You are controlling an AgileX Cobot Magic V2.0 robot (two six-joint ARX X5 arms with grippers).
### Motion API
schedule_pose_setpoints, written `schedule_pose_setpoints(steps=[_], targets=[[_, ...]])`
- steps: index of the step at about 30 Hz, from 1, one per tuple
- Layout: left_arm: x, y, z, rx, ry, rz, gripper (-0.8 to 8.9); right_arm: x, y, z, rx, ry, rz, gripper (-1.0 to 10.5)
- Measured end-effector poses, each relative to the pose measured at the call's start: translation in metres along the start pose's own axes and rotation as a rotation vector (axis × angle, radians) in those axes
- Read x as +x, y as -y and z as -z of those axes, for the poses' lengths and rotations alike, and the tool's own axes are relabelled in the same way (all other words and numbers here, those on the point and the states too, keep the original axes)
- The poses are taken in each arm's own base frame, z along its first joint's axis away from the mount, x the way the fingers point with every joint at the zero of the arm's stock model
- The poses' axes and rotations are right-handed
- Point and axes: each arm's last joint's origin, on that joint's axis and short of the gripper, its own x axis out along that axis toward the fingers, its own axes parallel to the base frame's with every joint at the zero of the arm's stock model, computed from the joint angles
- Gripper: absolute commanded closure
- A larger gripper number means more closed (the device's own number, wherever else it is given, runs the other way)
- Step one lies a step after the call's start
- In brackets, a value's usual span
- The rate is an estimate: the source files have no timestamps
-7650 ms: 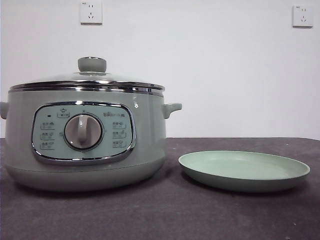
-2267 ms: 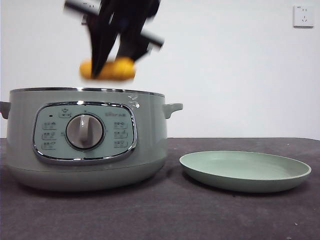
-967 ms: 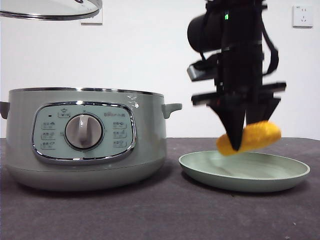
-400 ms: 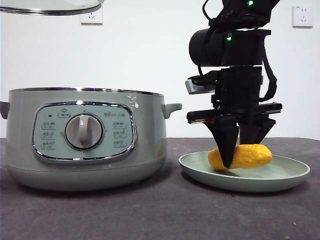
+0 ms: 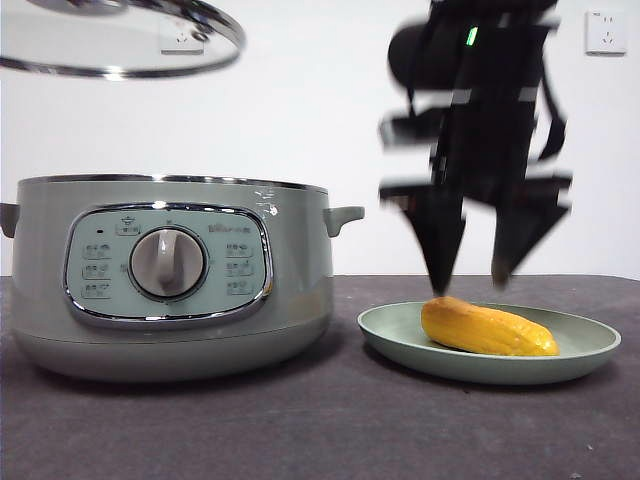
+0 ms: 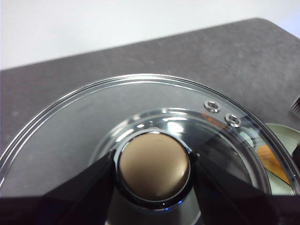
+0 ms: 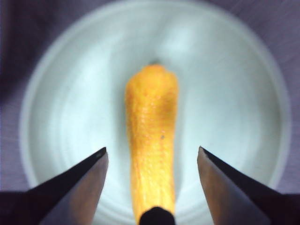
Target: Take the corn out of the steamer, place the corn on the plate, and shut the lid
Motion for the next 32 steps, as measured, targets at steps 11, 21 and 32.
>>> schedule_pose_setpoints(steps=[11, 21, 32], targets=[[0.055, 0.006, 0.004, -0.008, -0.071, 0.054, 8.22, -0.109, 0.023, 0.028, 0.053, 0.26, -0.019, 6.3], [0.091, 0.01, 0.014, -0.022, -0.144, 0.077, 8.22, -0.149, 0.038, 0.054, 0.088, 0.335, -0.01, 6.3], [0.111, 0.017, 0.024, -0.013, -0.204, 0.104, 8.22, -0.15, 0.044, 0.057, 0.108, 0.312, 0.005, 6.3]])
